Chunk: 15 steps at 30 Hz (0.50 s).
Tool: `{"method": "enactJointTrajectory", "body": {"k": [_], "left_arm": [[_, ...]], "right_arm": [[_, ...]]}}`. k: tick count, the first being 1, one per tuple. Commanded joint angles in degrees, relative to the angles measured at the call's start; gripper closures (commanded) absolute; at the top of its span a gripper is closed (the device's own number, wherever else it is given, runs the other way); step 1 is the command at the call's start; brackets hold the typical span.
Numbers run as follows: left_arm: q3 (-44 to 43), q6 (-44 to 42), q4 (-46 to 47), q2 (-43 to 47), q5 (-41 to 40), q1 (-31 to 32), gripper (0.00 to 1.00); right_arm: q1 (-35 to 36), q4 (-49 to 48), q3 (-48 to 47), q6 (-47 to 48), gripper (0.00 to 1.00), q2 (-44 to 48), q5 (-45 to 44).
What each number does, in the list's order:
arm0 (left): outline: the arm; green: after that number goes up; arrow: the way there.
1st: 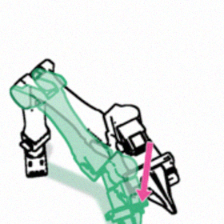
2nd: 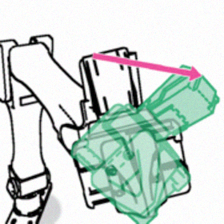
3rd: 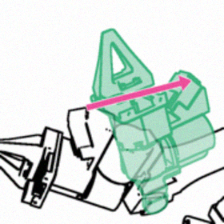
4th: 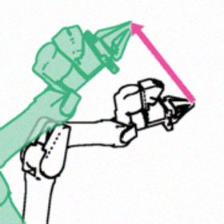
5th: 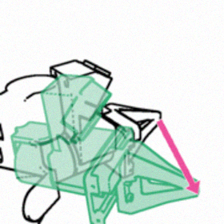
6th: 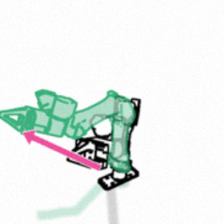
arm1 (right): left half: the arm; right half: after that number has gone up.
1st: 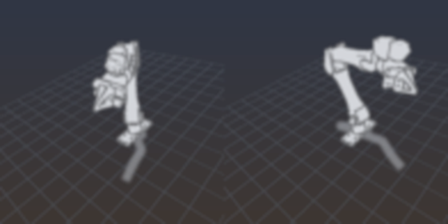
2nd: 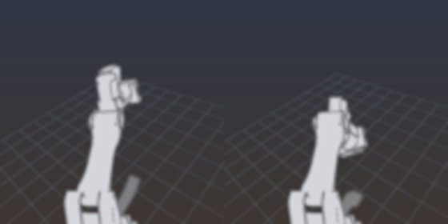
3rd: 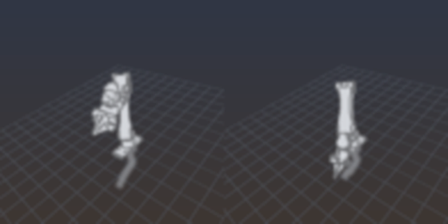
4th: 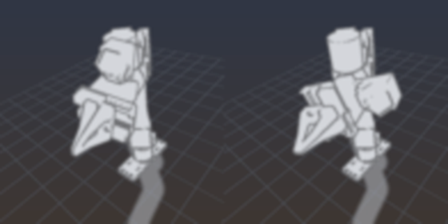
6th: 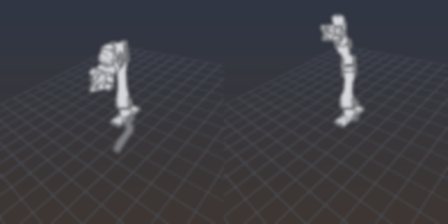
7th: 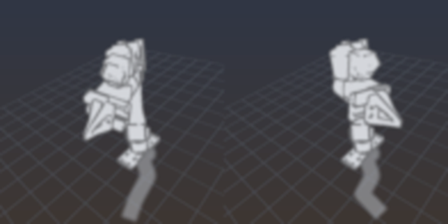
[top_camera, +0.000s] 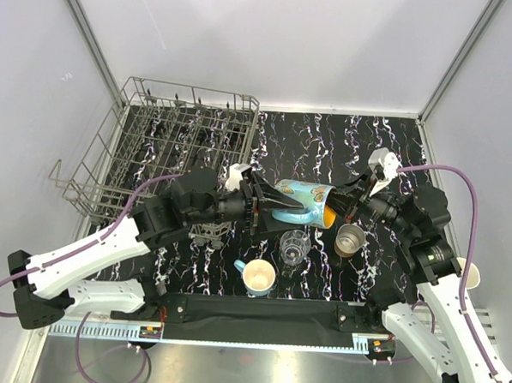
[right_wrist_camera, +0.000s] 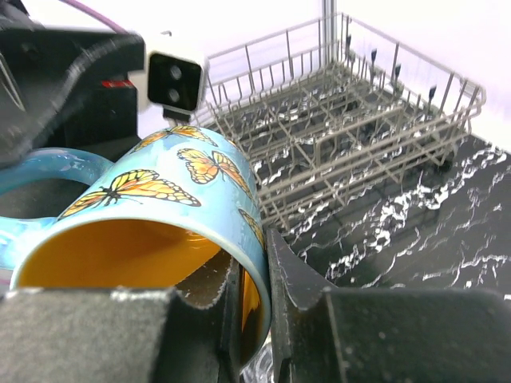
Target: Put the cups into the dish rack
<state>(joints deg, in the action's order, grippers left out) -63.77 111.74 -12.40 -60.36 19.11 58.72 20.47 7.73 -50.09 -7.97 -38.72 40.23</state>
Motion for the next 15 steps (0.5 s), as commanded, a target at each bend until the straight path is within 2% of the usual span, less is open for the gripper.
{"method": "enactJointTrajectory", "body": {"k": [1, 8, 12, 15], "left_arm": [[-1.10, 1.46, 8.61, -1.25, -3.38, 0.69, 0.48], [0.92, 3.65, 12.23, -2.40, -3.12, 1.49, 0.48], [1.98, 4.62, 14.16, -1.69, -3.38, 1.49, 0.50], [2.68, 4.89, 14.60, -0.82, -3.91, 1.49, 0.55]], "right_arm": [[0.27, -12.38, 0.25, -3.02, 1.00, 1.54, 2.13], [0.27, -15.11, 1.04, -4.86, 1.00, 2.24, 3.37], [0.27, -20.63, 3.41, -4.69, 1.00, 5.67, 3.11], [0.27, -20.12, 3.50, -3.64, 1.00, 5.76, 4.33]]}}
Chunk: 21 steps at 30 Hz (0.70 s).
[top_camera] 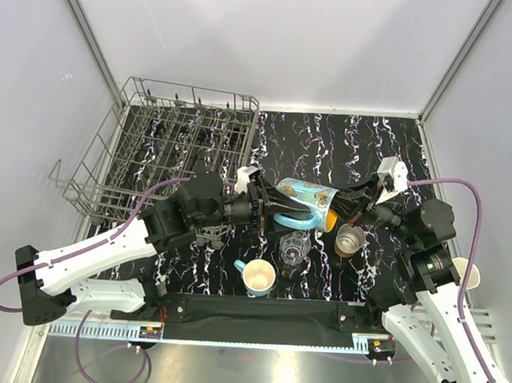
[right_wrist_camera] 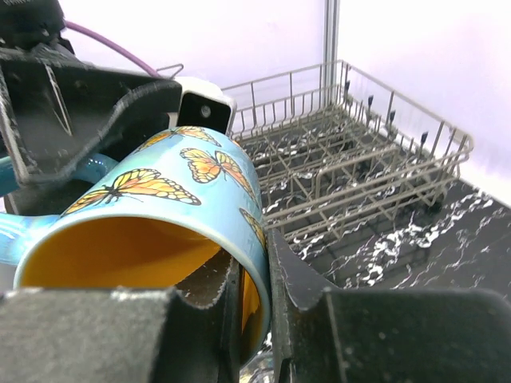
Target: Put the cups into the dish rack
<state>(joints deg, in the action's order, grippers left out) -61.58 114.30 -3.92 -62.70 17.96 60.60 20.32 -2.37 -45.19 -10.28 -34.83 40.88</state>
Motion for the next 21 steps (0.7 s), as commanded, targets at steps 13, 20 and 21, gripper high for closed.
{"method": "enactJointTrajectory", "body": {"k": [13, 20, 21], "left_arm": [[0.85, 2.51, 7.96, 0.38, -1.26, -0.31, 0.59], [-0.12, 0.93, 11.39, -1.64, -0.02, -0.31, 1.00], [-0.20, 0.49, 11.22, -1.64, -0.11, -0.31, 1.00]], "right_arm": [[0.34, -6.42, -3.41, 4.48, 1.00, -0.15, 10.09], [0.43, -4.58, -3.50, 4.04, 1.00, -0.06, 10.53], [0.43, -4.14, -3.50, 4.13, 1.00, -0.15, 10.53]]}}
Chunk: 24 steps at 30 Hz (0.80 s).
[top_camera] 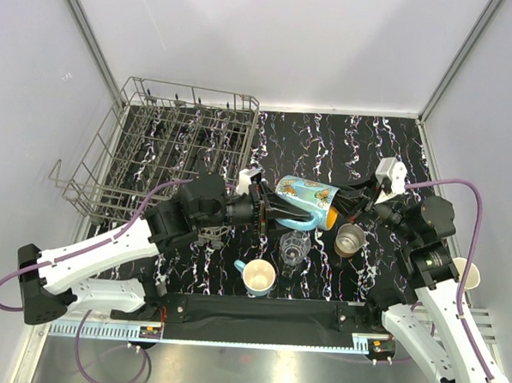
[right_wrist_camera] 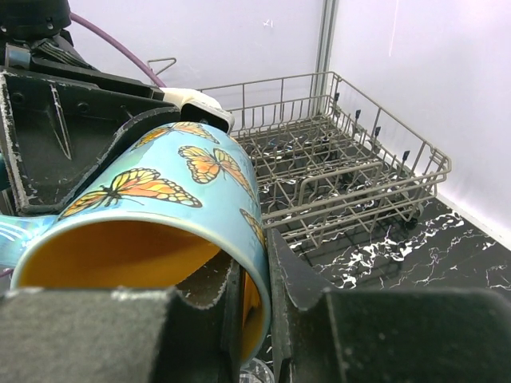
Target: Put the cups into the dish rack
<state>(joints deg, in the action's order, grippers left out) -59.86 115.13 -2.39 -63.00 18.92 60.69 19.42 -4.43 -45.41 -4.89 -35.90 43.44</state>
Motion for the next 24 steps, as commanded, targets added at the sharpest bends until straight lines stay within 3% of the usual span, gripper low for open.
{"method": "enactJointTrajectory", "body": {"k": [1, 4, 8, 11, 12, 17, 18, 24], "left_arm": [[-2.19, -0.87, 9.25, -1.16, -1.34, -0.39, 1.00], [-4.03, -4.73, 5.84, -0.28, -2.91, -0.39, 1.00], [-7.11, -16.66, 2.57, 1.03, -5.81, -0.39, 1.00], [-6.68, -21.68, 5.28, 2.18, -6.96, -0.39, 1.00], [-6.16, -22.23, 6.69, 2.44, -7.23, -0.39, 1.00], [-4.92, -25.13, 7.49, 3.76, -8.28, -0.39, 1.00], [-4.66, -25.91, 8.01, 4.37, -8.72, -0.39, 1.00], [-5.18, -27.76, 6.09, 5.70, -9.95, -0.83, 1.00]], "right_arm": [[1.32, -1.64, -3.11, -1.18, 1.00, 1.01, 7.80], [1.32, -0.50, -2.06, -1.27, 0.98, 1.88, 6.57], [1.32, 2.04, -1.26, -0.83, 0.79, 3.29, 2.72], [1.32, 2.49, -0.56, -0.91, 0.72, 4.08, 1.22], [1.32, 2.49, -0.39, -0.92, 0.66, 4.17, 0.95], [1.32, 3.63, 0.67, -1.00, 0.52, 5.22, -2.22], [1.32, 3.72, 1.37, -1.09, 0.42, 5.75, -2.92], [1.32, 6.69, 1.99, -0.39, 0.32, 7.24, -4.68]]}}
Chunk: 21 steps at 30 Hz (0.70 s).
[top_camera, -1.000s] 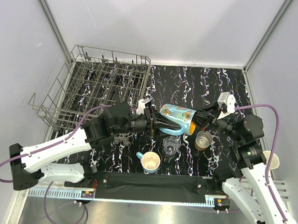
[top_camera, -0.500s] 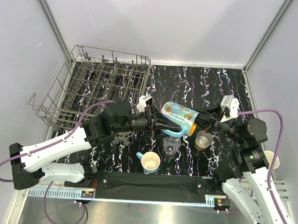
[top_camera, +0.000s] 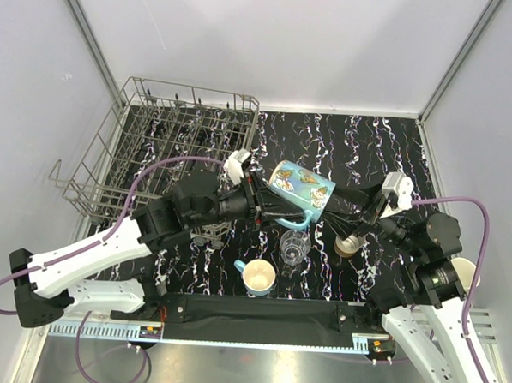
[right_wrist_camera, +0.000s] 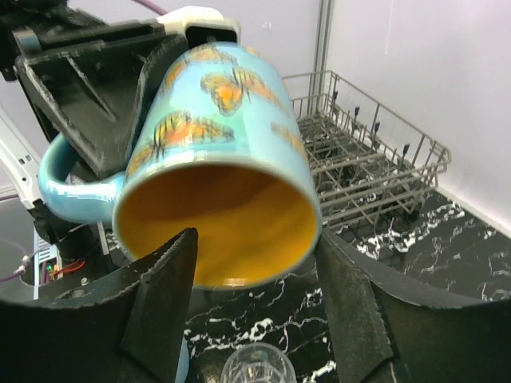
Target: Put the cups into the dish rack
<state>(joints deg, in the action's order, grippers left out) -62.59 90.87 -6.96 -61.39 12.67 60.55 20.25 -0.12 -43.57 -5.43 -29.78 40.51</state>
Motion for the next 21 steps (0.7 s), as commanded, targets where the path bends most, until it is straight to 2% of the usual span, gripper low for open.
{"method": "enactJointTrajectory", "body": {"k": [1, 7, 8, 11, 17, 21], "left_arm": [[-3.23, -4.12, 9.87, 4.34, -3.79, -0.79, 1.00], [-9.11, -12.89, -5.83, 5.40, -5.81, -1.84, 1.00], [-10.18, -16.30, -8.57, 5.49, -7.20, -2.02, 1.00], [-14.66, -23.51, -18.50, 4.79, -9.76, -3.16, 1.00], [-24.24, -37.66, -33.72, 0.04, -16.61, -6.41, 1.00], [-30.03, -46.91, -39.52, -4.70, -19.96, -10.80, 1.00]], "right_arm": [[0.49, 3.10, 0.15, 0.33, 0.32, 1.48, -2.19], [0.49, 12.06, -0.90, 0.95, 0.27, 4.90, -10.53], [0.49, 13.55, -1.86, -0.70, 0.26, 5.43, -14.37], [0.40, 23.90, -5.11, -4.39, 0.27, 5.96, -22.37], [0.49, 40.08, -11.44, -12.91, 0.26, 6.40, -30.21], [0.49, 51.35, -15.31, -15.92, 0.25, 7.10, -30.93]]}}
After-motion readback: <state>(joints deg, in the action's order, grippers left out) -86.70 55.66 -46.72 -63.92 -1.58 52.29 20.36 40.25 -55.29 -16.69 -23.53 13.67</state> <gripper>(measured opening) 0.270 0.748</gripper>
